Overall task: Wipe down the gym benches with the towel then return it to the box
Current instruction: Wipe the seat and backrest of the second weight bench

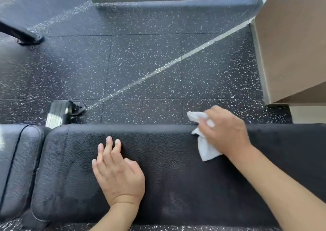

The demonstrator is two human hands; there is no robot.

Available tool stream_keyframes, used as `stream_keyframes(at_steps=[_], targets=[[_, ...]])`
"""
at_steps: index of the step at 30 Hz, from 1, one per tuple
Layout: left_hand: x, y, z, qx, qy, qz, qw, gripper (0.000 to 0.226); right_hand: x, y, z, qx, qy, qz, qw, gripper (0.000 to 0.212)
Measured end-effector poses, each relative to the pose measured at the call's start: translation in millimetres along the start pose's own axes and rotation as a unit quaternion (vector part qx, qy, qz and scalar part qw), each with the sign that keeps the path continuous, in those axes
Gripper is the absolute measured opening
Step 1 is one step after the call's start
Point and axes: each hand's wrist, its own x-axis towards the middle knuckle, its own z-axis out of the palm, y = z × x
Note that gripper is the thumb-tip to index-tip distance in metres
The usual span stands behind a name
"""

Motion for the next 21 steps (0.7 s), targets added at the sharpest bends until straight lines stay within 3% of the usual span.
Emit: stream_keyframes(at_steps=[2,5,8,16,18,21], targets=[[0.1,-0.5,2.0,-0.005,0.003,0.003,1.0,0.061,-14.7,59.6,-23.8,-0.024,0.022,0.049,0.998,0.028],[-0.2,-2.3,4.9,-0.008,0.012,0.002,1.0,0.06,-15.0,73.7,-31.7,-0.043,0.029,0.095,0.994,0.03],[-0.6,-2.4,4.8,-0.003,0.013,0.003,1.0,0.06,-0.3,27.1,-16.8,-0.032,0.014,0.078,0.996,0.036],[2.8,2.9,0.8,0.01,0.001,-0.014,1.0,0.061,45.0,-196.9,72.6,0.091,-0.072,-0.081,0.99,0.027],[3.7,4.5,-2.3,0.014,0.004,-0.006,1.0,0.061,49.6,-207.0,78.1,0.094,-0.091,-0.093,0.987,0.03],[2.6,7.1,-5.0,0.018,0.003,0.003,1.0,0.061,35.3,-166.1,65.3,0.095,-0.032,-0.115,0.988,0.028]])
